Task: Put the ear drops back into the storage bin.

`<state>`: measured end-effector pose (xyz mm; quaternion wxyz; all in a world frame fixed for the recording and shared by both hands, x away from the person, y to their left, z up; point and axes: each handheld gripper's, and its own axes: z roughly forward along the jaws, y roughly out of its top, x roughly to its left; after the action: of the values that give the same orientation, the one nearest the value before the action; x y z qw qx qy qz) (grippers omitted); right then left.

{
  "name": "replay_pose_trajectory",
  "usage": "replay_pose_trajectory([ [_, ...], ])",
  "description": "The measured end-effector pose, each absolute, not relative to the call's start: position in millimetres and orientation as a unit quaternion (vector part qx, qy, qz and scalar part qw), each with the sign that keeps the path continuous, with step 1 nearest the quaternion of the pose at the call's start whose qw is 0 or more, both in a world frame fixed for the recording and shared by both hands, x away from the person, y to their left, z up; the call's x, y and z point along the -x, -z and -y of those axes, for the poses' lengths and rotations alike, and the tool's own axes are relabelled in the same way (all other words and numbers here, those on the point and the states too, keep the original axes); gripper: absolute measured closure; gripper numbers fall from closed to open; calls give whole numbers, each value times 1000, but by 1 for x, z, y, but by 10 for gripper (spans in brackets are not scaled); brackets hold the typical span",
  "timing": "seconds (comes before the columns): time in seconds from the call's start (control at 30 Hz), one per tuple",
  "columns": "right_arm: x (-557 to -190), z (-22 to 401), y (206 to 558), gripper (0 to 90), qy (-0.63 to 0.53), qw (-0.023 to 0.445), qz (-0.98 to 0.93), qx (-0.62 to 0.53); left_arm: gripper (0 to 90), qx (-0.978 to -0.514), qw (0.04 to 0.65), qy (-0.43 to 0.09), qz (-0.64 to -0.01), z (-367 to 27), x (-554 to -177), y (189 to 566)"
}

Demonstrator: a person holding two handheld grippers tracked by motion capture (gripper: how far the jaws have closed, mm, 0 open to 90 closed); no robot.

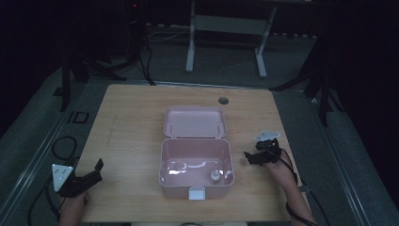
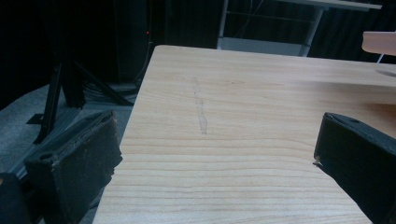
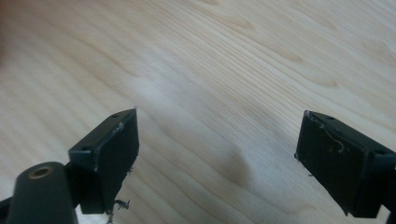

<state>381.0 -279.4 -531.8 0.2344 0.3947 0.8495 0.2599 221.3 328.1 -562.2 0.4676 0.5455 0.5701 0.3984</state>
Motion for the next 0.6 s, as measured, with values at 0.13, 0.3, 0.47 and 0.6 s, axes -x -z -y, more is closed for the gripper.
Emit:
replay_pose_trajectory([
  [0.13, -380, 283, 538, 127, -273, 252, -823, -430, 5, -546, 467, -398, -570, -328, -221, 562],
  [0.3, -379, 286, 541, 126, -284, 267, -796, -462, 5, -545, 468, -398, -571, -328, -221, 562],
  [0.47, -376, 289, 545, 126, -302, 281, -773, -482, 5, -546, 467, -398, -570, -328, -221, 562],
  [0.6, -376, 291, 550, 126, -303, 286, -764, -494, 5, -545, 468, -398, -570, -328, -221, 562],
])
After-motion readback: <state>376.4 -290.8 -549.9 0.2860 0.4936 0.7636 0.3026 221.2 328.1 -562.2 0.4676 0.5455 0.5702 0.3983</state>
